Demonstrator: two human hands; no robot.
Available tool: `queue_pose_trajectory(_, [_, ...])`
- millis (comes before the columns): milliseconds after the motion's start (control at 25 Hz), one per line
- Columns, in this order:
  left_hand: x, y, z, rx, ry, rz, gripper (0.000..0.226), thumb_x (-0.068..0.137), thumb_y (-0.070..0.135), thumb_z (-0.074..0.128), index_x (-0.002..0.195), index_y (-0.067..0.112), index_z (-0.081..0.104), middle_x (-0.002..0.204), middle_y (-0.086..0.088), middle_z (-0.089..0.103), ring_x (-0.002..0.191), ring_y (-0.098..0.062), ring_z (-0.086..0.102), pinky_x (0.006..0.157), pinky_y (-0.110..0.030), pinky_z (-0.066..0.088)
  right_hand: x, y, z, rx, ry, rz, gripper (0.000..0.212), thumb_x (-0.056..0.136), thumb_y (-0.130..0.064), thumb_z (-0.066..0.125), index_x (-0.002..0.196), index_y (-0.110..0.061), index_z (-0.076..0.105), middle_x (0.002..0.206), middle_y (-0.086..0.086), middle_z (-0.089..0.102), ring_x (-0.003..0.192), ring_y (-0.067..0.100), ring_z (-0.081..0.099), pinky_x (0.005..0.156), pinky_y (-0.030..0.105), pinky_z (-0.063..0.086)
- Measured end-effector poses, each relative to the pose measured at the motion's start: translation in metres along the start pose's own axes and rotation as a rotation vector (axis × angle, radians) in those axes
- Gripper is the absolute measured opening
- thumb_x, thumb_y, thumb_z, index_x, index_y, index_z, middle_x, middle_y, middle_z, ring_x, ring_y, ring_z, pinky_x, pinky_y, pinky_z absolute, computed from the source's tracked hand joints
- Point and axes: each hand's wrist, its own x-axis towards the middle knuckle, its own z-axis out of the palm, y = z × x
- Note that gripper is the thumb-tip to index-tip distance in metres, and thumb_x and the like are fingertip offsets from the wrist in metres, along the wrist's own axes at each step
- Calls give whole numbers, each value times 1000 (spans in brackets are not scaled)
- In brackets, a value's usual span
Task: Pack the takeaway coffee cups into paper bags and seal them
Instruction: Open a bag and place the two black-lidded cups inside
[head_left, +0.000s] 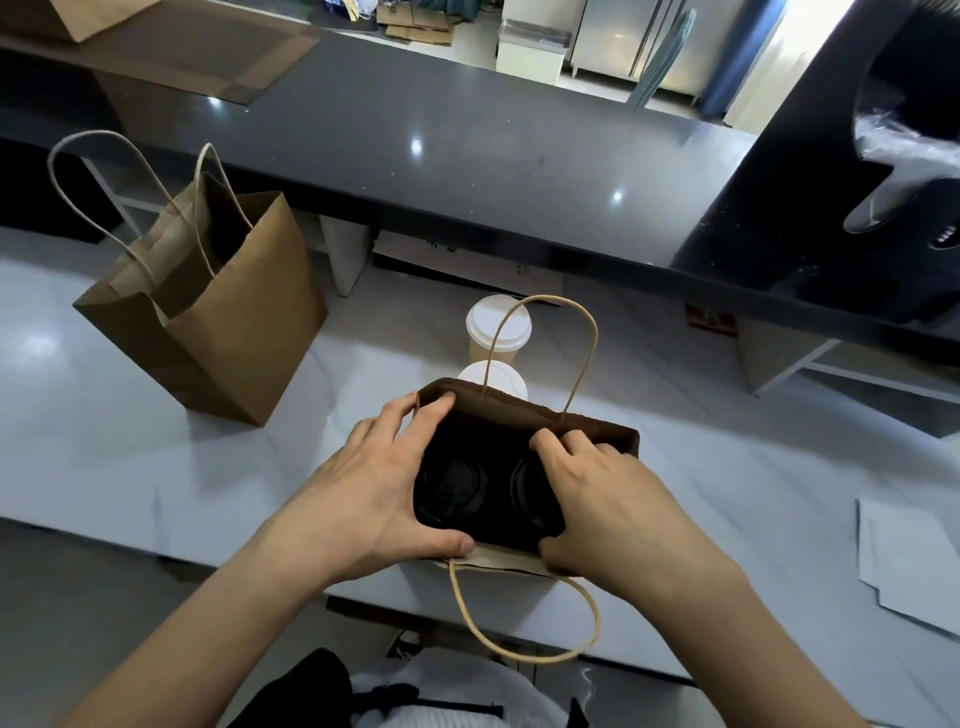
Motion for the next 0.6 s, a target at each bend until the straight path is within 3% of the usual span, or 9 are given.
queue_pose_trajectory(360, [-1, -2, 0, 18, 3, 40, 127, 61, 73, 78, 151, 54, -9, 157, 22, 3, 146, -14, 19, 115, -39, 37, 13, 5, 20, -49, 88, -1, 71, 79, -39, 72, 138, -25, 33, 116, 0, 55, 99, 24, 62, 72, 31, 36])
queue_pose_trajectory(600, [-1, -2, 0, 35, 11, 50, 126, 61, 74, 77, 152, 53, -9, 158, 20, 2, 146, -14, 20, 114, -38, 38, 17, 9, 28, -129, 61, 8, 77, 79, -48, 73, 143, -28, 35, 129, -4, 58, 120, 25, 53, 95, 38, 40])
